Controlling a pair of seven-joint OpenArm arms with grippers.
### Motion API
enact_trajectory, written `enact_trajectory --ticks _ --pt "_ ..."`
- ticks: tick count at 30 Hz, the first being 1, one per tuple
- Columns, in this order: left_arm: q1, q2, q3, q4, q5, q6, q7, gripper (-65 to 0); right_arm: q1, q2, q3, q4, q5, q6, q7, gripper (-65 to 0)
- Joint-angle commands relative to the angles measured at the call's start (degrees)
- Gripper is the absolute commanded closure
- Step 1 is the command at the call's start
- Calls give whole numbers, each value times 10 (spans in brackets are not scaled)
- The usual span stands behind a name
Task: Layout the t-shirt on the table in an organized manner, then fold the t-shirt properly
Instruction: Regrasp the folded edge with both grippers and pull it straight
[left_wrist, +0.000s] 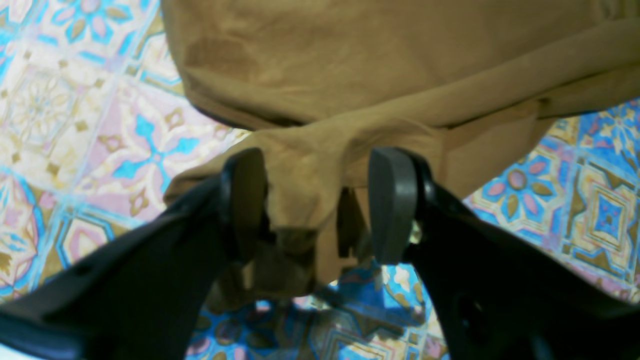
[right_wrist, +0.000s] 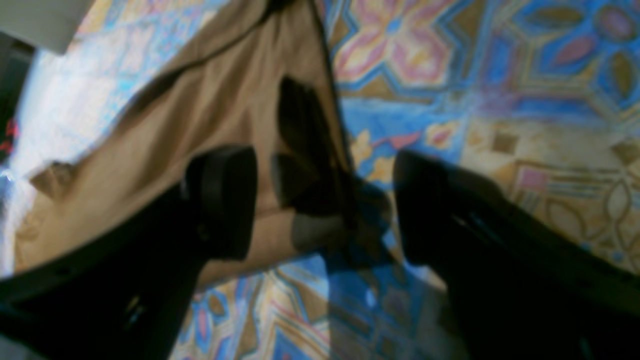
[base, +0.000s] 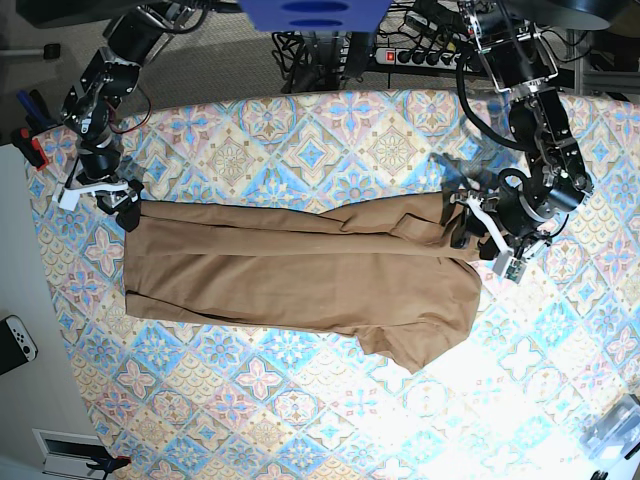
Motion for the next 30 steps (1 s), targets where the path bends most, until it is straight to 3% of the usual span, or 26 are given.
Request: enact_trajectory --ticks 1,4,7,14,17,23,27,30 --pt "-8 -5 -1 11 -10 -1 -11 -331 -1 7 -2 6 9 2 -5 -413" --pt "-8 -5 -1 11 -10 -1 -11 -331 0 7 -10 10 11 6 -45 -413" --pt "-8 -5 -1 12 -10 -1 -11 -331 3 8 -17 9 11 34 -85 -413" --pt "-8 -4 -1 12 -23 -1 -11 -331 4 8 -18 7 10 35 -97 -413" --pt "-8 -6 -3 12 -72 -1 -16 -331 4 9 -18 10 10 35 -97 -413" --pt "-8 -6 -63 9 -237 -1 -11 -334 4 9 -18 10 10 35 -97 -413" --pt "24 -7 -119 4 -245 -1 -11 -336 4 10 -18 10 9 35 -97 -413" --pt "45 -8 -155 -56 -249 -1 -11 -336 4 10 -18 10 9 35 -97 -413"
